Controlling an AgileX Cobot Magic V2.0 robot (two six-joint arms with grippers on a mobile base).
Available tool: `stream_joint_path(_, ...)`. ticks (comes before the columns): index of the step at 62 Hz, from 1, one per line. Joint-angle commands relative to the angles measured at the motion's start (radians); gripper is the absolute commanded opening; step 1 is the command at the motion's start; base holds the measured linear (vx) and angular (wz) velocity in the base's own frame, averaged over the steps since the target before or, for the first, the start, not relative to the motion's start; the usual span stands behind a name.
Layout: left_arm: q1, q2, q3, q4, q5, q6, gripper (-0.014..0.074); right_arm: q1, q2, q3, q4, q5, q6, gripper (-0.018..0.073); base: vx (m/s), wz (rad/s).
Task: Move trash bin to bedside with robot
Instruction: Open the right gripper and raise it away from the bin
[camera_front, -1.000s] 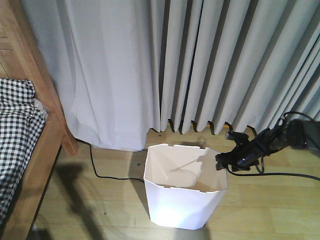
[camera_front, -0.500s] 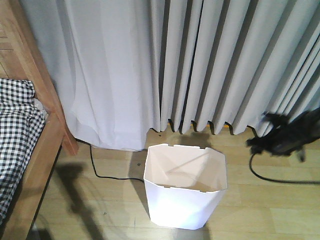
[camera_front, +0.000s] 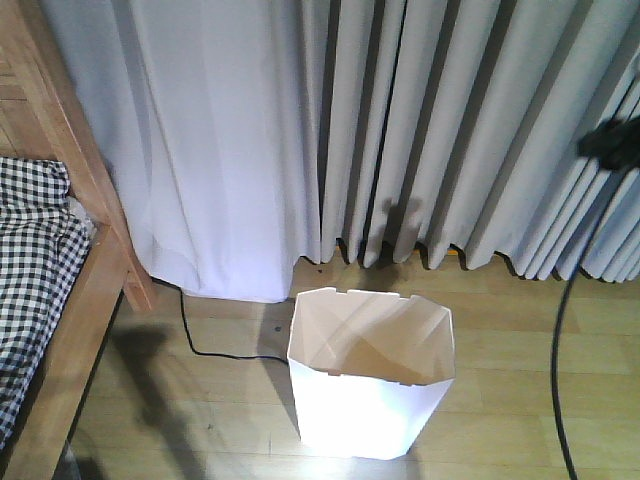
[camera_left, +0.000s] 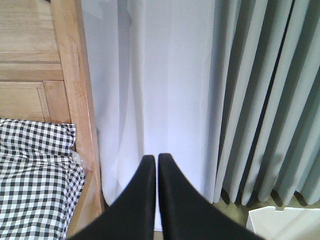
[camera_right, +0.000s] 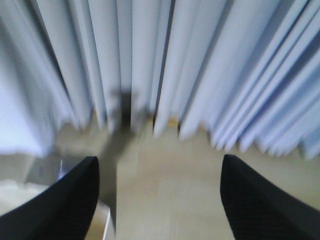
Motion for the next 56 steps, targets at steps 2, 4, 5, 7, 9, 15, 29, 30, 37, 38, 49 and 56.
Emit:
stream_joint_path(2,-0.006,-0.010,0.029,-0.004,-0.074,-0.009,-0.0006,-0.005,-0.203,0.009,0.011,-0.004,-0.010,0.0493,0.00,0.00)
stream_joint_path(4,-0.006,-0.010,0.029,-0.004,-0.074,-0.009,-0.0006,-0.005,-0.251,0.024,0.021,-0.002,-0.010,0.0493,0.00,0.00)
stream_joint_path(5,-0.006,-0.010,0.029,-0.004,-0.074,-0.009,-0.0006,-0.005,-0.281,0.034,0.027,-0.004,-0.010,0.0493,0.00,0.00)
stream_joint_path(7,-0.006,-0.010,0.029,-0.004,-0.074,-0.009,-0.0006,-0.005,-0.330,0.055,0.035,-0.007,-0.010,0.0493,0.00,0.00)
stream_joint_path(9,-0.006,-0.010,0.029,-0.004,-0.074,-0.009,-0.0006,-0.005,-0.379,0.079,0.047,-0.015,-0.010,0.0493,0.00,0.00)
stream_joint_path(15,-0.006,-0.010,0.029,-0.004,-0.074,-0.009,-0.0006,-0.005,-0.513,0.163,0.083,-0.037,-0.011,0.0493,0.00,0.00)
stream_joint_path(29,-0.006,-0.010,0.029,-0.004,-0.074,-0.009,-0.0006,0.105,-0.792,0.343,0.118,-0.058,-0.043,0.0493,0.00,0.00)
stream_joint_path(30,-0.006,-0.010,0.029,-0.004,-0.074,-0.009,-0.0006,0.117,-0.816,0.358,0.118,-0.057,-0.047,0.0493,0.00,0.00)
stream_joint_path(37,-0.006,-0.010,0.029,-0.004,-0.074,-0.009,-0.0006,0.138,-0.976,0.463,0.125,-0.058,-0.046,0.0493,0.00,0.00)
stream_joint_path(38,-0.006,-0.010,0.029,-0.004,-0.074,-0.009,-0.0006,0.137,-0.995,0.482,0.131,-0.060,-0.044,0.0493,0.00,0.00)
stream_joint_path(49,-0.006,-0.010,0.029,-0.004,-0.074,-0.009,-0.0006,0.135,-1.241,0.648,0.178,-0.120,-0.039,0.0493,0.00,0.00)
stream_joint_path(56,-0.006,-0.010,0.029,-0.004,-0.074,-0.009,-0.0006,0.135,-1.340,0.713,0.178,-0.145,-0.040,0.0493,0.00,0.00)
